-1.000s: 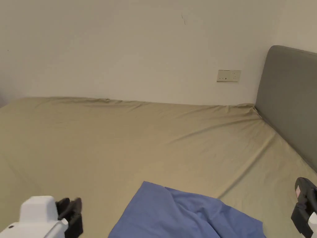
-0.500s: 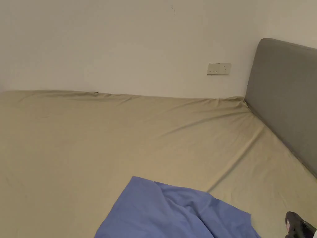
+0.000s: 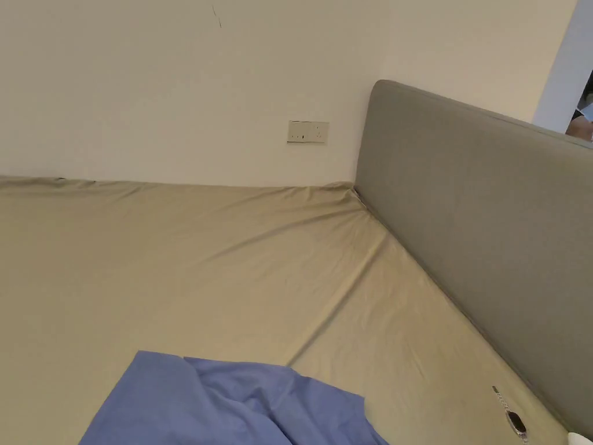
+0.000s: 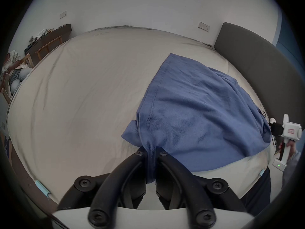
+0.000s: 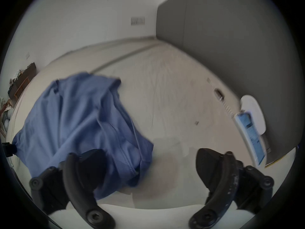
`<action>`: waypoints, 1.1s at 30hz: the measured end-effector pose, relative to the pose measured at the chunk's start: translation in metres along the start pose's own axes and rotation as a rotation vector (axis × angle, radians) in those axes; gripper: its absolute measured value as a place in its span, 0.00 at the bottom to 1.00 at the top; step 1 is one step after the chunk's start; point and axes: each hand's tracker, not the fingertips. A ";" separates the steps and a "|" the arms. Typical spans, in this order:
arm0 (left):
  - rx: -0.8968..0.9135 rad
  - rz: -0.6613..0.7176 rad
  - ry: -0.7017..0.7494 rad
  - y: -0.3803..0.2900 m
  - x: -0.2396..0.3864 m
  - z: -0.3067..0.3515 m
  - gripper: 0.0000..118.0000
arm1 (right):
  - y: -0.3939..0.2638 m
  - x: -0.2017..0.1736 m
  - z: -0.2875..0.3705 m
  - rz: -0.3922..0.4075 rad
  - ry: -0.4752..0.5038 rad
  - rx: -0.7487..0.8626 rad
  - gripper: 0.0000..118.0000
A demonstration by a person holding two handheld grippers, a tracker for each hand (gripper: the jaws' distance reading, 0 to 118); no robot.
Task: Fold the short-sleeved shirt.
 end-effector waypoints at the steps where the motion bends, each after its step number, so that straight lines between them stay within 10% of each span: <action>1: -0.002 0.002 0.001 0.000 0.000 0.000 0.07 | -0.002 -0.002 -0.006 -0.001 0.039 -0.024 0.88; 4: -0.006 0.008 0.006 0.000 -0.002 -0.005 0.07 | -0.005 -0.020 -0.009 0.022 0.058 -0.007 0.75; 7: -0.002 0.026 -0.004 0.001 0.004 -0.002 0.07 | -0.002 -0.025 0.006 0.044 0.203 0.022 0.11; 11: 0.036 0.066 -0.042 0.006 0.003 0.006 0.06 | -0.002 -0.039 0.020 0.095 0.152 0.095 0.09; 17: 0.245 0.133 -0.137 0.043 -0.017 0.047 0.06 | 0.025 -0.029 0.100 -0.091 0.339 0.390 0.09; 33: 0.888 0.124 -0.237 0.217 -0.013 0.282 0.06 | 0.168 -0.053 0.331 -0.160 0.484 0.856 0.09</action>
